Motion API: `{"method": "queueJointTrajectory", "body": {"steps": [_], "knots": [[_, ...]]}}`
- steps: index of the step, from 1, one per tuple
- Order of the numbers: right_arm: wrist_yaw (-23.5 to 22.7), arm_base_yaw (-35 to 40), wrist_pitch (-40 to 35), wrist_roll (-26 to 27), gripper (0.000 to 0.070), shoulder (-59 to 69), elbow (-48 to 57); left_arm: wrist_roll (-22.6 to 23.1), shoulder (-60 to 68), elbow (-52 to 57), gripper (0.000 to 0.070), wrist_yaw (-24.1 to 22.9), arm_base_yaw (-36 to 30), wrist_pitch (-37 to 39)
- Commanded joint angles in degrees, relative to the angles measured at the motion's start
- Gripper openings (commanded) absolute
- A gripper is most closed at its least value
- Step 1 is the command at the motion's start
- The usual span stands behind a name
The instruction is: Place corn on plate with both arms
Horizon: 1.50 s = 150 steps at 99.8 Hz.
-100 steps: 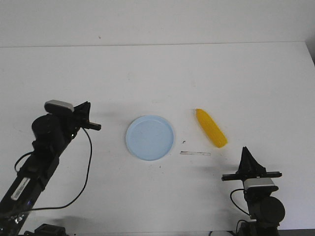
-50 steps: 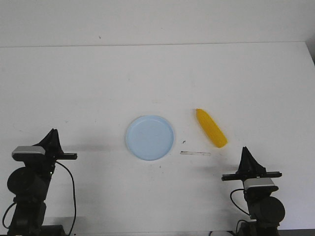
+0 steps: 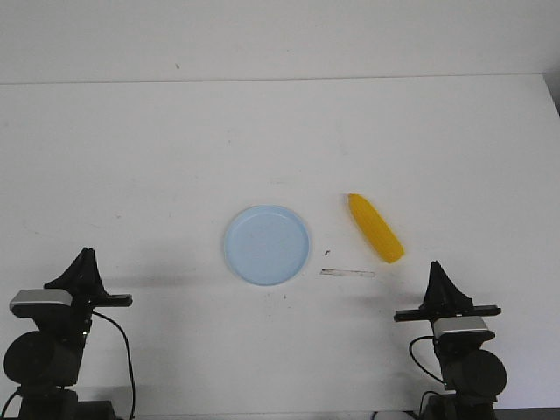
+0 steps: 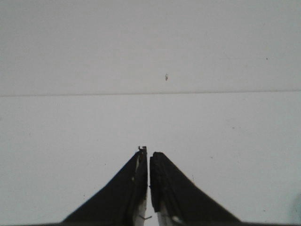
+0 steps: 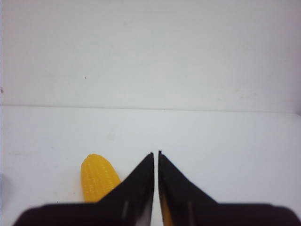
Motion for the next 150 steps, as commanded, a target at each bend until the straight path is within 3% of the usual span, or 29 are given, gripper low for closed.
{"method": "queueJointTrajectory", "body": {"steps": [1, 63, 89, 112, 130, 150], "knots": [[0.1, 0.1, 0.6, -0.3, 0.0014, 0.0, -0.1, 0.3, -0.6, 0.5, 0.0001, 0.0, 0.1, 0.9], [0.1, 0.1, 0.6, -0.3, 0.0013, 0.0, -0.1, 0.3, -3.0, 0.5, 0.0002, 0.0, 0.1, 0.1], [1.5, 0.1, 4.7, 0.1, 0.0007, 0.1, 1.4, 0.3, -3.0, 0.5, 0.0001, 0.0, 0.1, 0.2], [3.0, 0.1, -6.7, -4.0, 0.0006, 8.0, 11.7, 0.3, -3.0, 0.5, 0.0001, 0.1, 0.1, 0.1], [-0.4, 0.1, -8.3, -4.6, 0.0006, 20.9, 19.1, 0.3, -3.0, 0.5, 0.0001, 0.0, 0.1, 0.1], [-1.9, 2.3, -16.5, -5.8, 0.0007, 39.4, 29.4, 0.3, -3.0, 0.5, 0.0001, 0.1, 0.1, 0.1]]}}
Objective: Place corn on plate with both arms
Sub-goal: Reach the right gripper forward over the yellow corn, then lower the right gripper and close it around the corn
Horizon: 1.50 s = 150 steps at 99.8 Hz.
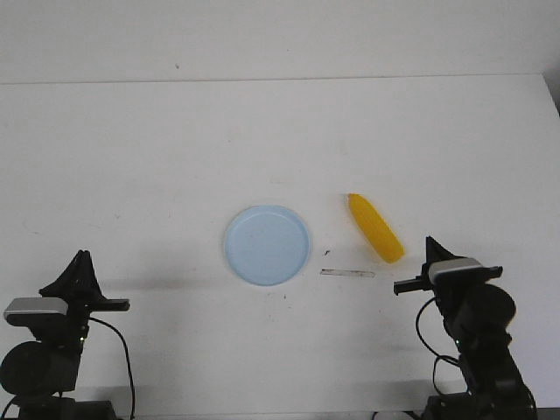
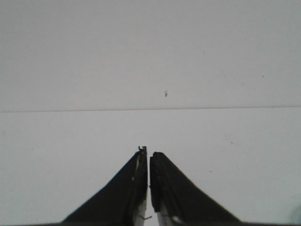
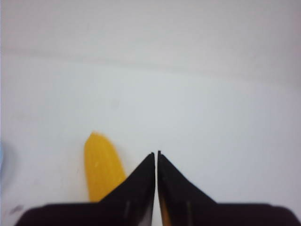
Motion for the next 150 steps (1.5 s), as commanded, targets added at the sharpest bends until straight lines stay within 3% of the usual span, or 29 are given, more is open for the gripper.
{"method": "queueJointTrajectory", "body": {"steps": [1, 36, 50, 76, 84, 94, 99, 112, 127, 150], "knots": [[-0.2, 0.9, -3.0, -1.5, 0.0006, 7.1, 3.9, 0.3, -0.1, 0.5, 0.0001, 0.1, 0.1, 0.5], [-0.7, 4.2, -22.1, -2.1, 0.0007, 36.2, 26.9, 0.3, -0.1, 0.5, 0.0001, 0.0, 0.1, 0.6], [-1.4, 4.2, -31.8, -6.3, 0.0007, 45.4, 37.8, 0.3, -0.1, 0.5, 0.0001, 0.0, 0.1, 0.6], [-2.5, 4.2, -46.2, -5.8, 0.0025, 60.3, 54.9, 0.3, -0.1, 0.5, 0.0001, 0.1, 0.1, 0.5], [-4.6, 4.2, -47.3, -5.8, 0.0122, 62.5, 57.2, 0.3, -0.1, 0.5, 0.0001, 0.0, 0.1, 0.5], [-5.6, 4.6, -47.5, -6.0, 0.0368, 63.8, 57.7, 0.3, -0.1, 0.5, 0.0001, 0.0, 0.1, 0.5], [-5.6, 4.9, -47.5, -6.1, 0.0434, 64.2, 57.7, 0.3, -0.1, 0.5, 0.0001, 0.1, 0.1, 0.5], [-5.7, 5.0, -47.9, -6.2, 0.0458, 64.8, 57.7, 0.3, -0.1, 0.5, 0.0001, 0.1, 0.1, 0.5], [-5.7, 5.5, -47.5, -6.2, 0.0582, 65.8, 57.5, 0.3, -0.1, 0.5, 0.0002, 0.0, 0.1, 0.6], [-5.7, 6.0, -46.7, -6.3, 0.0586, 68.2, 57.3, 0.3, -0.1, 0.5, 0.0001, 0.0, 0.1, 0.5]]}}
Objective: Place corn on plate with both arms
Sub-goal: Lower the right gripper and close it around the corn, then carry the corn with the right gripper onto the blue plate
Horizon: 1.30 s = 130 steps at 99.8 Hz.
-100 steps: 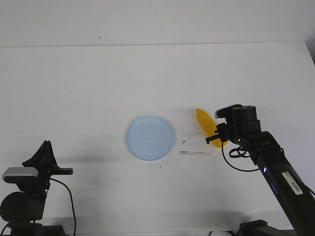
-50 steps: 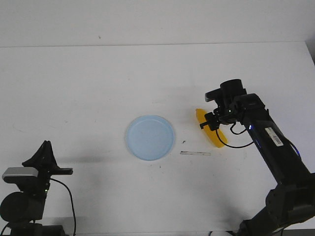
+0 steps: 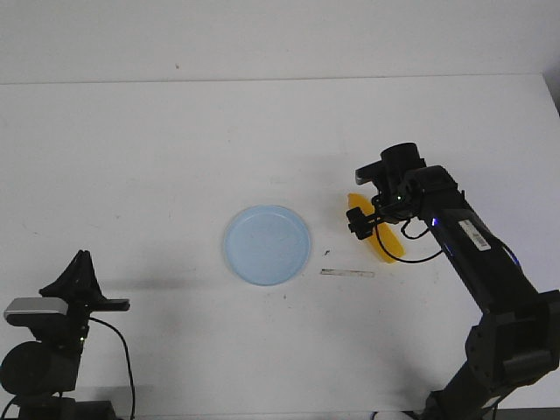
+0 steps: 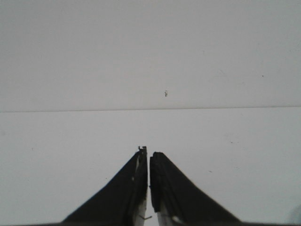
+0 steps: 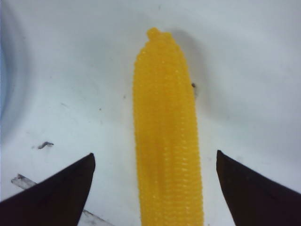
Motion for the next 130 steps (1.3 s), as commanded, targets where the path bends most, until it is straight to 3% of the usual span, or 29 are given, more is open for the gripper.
{"method": "queueJointTrajectory", "body": {"steps": [1, 19, 32, 51, 82, 91, 99, 110, 123, 130], "knots": [[0.0, 0.3, 0.3, -0.5, 0.0585, 2.7, 0.9, 0.3, -0.1, 0.5, 0.0001, 0.0, 0.1, 0.5], [0.4, 0.3, 0.9, -0.5, 0.0580, 5.9, 0.9, 0.3, -0.1, 0.5, 0.0001, 0.0, 0.1, 0.5], [1.7, 0.3, 1.0, -0.5, 0.0528, 7.3, 0.9, 0.3, -0.1, 0.5, 0.0001, 0.0, 0.1, 0.5], [1.6, 0.3, 1.0, -0.4, 0.0304, 7.7, 0.9, 0.3, -0.1, 0.5, 0.0001, 0.1, 0.1, 0.5], [1.4, 0.2, 0.5, 1.6, 0.0298, 7.4, 1.8, 0.3, -0.1, 0.5, 0.0002, 0.0, 0.1, 0.5], [1.4, 0.1, 0.4, 5.1, 0.0298, 6.5, 3.2, 0.3, -0.1, 0.5, 0.0002, 0.0, 0.1, 0.5], [0.6, 0.2, 0.3, 12.6, 0.0298, 5.6, 4.6, 0.3, -0.1, 0.5, 0.0001, 0.1, 0.1, 0.5], [-4.3, 0.8, 0.4, 22.2, 0.0298, 5.1, 5.5, 0.3, -0.1, 0.5, 0.0001, 0.0, 0.1, 0.5], [-11.8, 3.3, 0.2, 28.2, 0.0298, 5.2, 5.5, 0.3, -0.1, 0.5, 0.0001, 0.0, 0.1, 0.5], [-13.0, 5.6, 0.9, 30.5, 0.0298, 5.2, 5.5, 0.3, -0.1, 0.5, 0.0001, 0.0, 0.1, 0.5]]}}
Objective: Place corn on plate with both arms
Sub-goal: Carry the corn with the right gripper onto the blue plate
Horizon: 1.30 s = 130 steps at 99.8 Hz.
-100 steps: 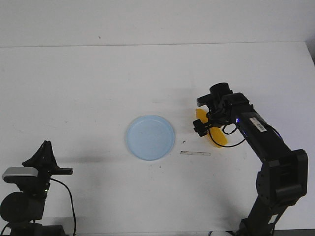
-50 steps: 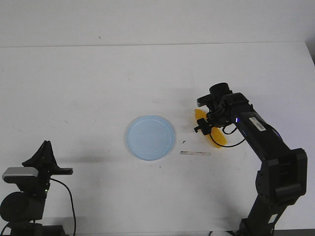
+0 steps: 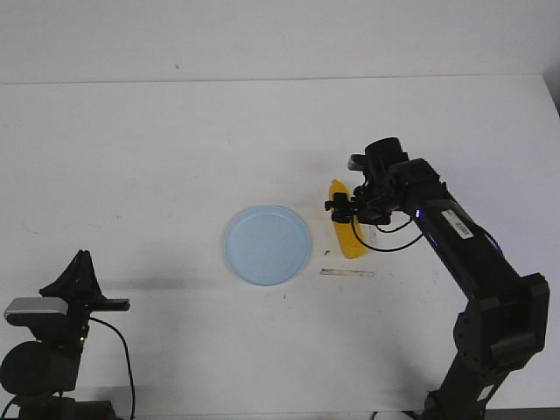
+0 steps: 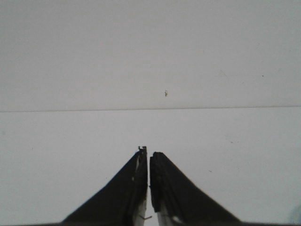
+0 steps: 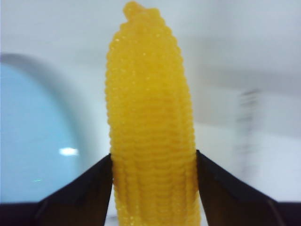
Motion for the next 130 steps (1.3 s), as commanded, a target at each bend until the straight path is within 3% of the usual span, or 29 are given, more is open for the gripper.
{"method": "queueJointTrajectory", "body": {"steps": [1, 10, 53, 74, 87, 130], "knots": [[-1.2, 2.6, 0.7, 6.4, 0.0298, 0.8, 1.2, 0.3, -0.1, 0.5, 0.0001, 0.0, 0.1, 0.5], [-1.0, 5.9, 2.3, 8.3, 0.0298, 0.8, 1.2, 0.3, -0.1, 0.5, 0.0002, 0.0, 0.1, 0.5], [-2.1, 19.7, 13.4, 8.6, 0.0299, 5.5, 1.1, 0.3, -0.1, 0.5, 0.0002, 0.0, 0.1, 0.5], [-2.1, 20.9, 13.6, 9.4, 0.0309, 7.5, 1.1, 0.3, -0.1, 0.5, 0.0001, 0.0, 0.1, 0.5], [-1.9, 20.9, 13.6, 9.4, 0.0435, 7.9, 1.1, 0.3, -0.1, 0.5, 0.0001, 0.1, 0.1, 0.5], [-1.5, 20.9, 16.5, 8.0, 0.0437, 5.6, 2.1, 0.3, -0.1, 0.5, 0.0001, 0.1, 0.1, 0.5]]}}
